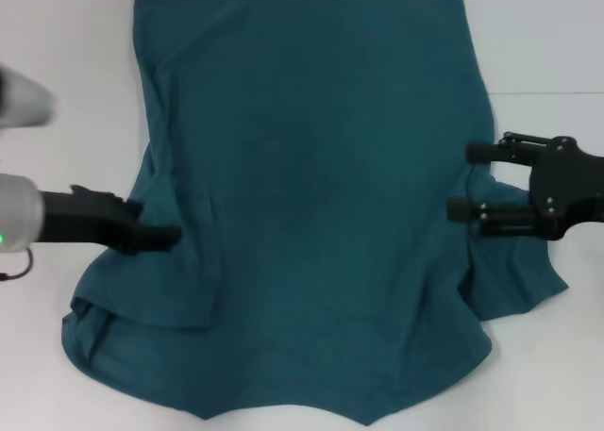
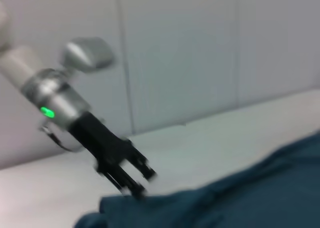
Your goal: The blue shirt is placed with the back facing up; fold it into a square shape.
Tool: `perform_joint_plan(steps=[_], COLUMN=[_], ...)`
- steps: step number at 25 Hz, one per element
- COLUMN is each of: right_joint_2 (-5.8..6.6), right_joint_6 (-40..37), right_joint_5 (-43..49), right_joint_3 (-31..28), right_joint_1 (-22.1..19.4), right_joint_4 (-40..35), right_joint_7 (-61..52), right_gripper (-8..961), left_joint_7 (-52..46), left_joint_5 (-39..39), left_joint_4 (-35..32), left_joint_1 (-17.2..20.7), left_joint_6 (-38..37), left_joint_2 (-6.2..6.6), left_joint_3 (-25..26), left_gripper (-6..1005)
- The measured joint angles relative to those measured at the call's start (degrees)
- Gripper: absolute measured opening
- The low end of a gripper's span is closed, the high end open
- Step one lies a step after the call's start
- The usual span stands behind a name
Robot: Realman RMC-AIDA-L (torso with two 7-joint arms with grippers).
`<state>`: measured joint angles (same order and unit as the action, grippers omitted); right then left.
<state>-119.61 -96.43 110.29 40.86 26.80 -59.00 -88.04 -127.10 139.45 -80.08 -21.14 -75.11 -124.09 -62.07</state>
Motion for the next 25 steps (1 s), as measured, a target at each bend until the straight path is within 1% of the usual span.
perform_joint_plan(steps=[2, 4, 6, 8, 10, 12, 13, 14, 16, 18, 21, 25], right_joint_2=[0.01, -0.04, -0.03, 0.01, 0.09, 0.14, 0.1, 0.1, -0.12, -0.3, -0.3, -0.18], right_joint_6=[1.35, 2.25, 2.44, 1.87, 1.11, -0.34, -1.17, -1.17, -0.35, 1.88, 6.51, 10.72], right_joint_5=[2.71, 7.23, 12.79, 19.88, 27.23, 34.69, 40.78, 40.78, 46.32, 49.33, 50.33, 50.49], right_joint_3=[0.18, 0.58, 0.91, 1.55, 2.32, 2.55, 2.57, 2.57, 3.18, 4.51, 6.42, 6.93], right_joint_1=[-0.05, 0.13, 0.8, 1.79, 3.02, 4.89, 6.71, 6.71, 8.11, 8.83, 9.4, 10.89], right_joint_4=[-3.38, -7.99, -12.9, -17.32, -20.74, -22.49, -22.73, -22.73, -22.21, -20.87, -17.69, -11.97], right_joint_7=[-4.63, -10.9, -17.43, -23.88, -29.4, -33.14, -35.49, -35.49, -37.66, -39.44, -42.34, -44.17], right_gripper=[897, 895, 893, 892, 890, 888, 887, 886, 884, 882, 879, 875], left_joint_7=[5.22, 9.93, 13.78, 16.78, 18.17, 19.38, 20.2, 20.2, 20.73, 21.11, 21.32, 21.36], left_joint_5=[-6.31, -10.88, -14.04, -16.28, -17.17, -17.74, -17.97, -17.97, -17.94, -17.72, -17.59, -17.58], left_joint_4=[2.13, 5.09, 8.12, 10.75, 12.09, 13.37, 14.3, 14.3, 14.75, 14.88, 15.21, 15.59], left_joint_1=[0.12, -0.32, -0.85, -1.0, -0.94, -0.68, -0.6, -0.6, -0.72, -0.93, -1.2, -1.55], left_joint_6=[-3.74, -8.1, -12.09, -15.37, -16.59, -17.11, -17.44, -17.44, -17.9, -18.08, -17.9, -17.78], left_joint_2=[0.16, 0.48, 1.02, 1.76, 2.2, 2.64, 2.93, 2.93, 2.98, 2.73, 2.49, 2.42], left_joint_3=[7.15, 13.72, 19.06, 22.56, 23.93, 24.64, 24.68, 24.68, 24.51, 24.39, 24.34, 24.34], left_gripper=[569, 606, 642, 679, 769, 859, 904, 908, 915, 915, 915, 914])
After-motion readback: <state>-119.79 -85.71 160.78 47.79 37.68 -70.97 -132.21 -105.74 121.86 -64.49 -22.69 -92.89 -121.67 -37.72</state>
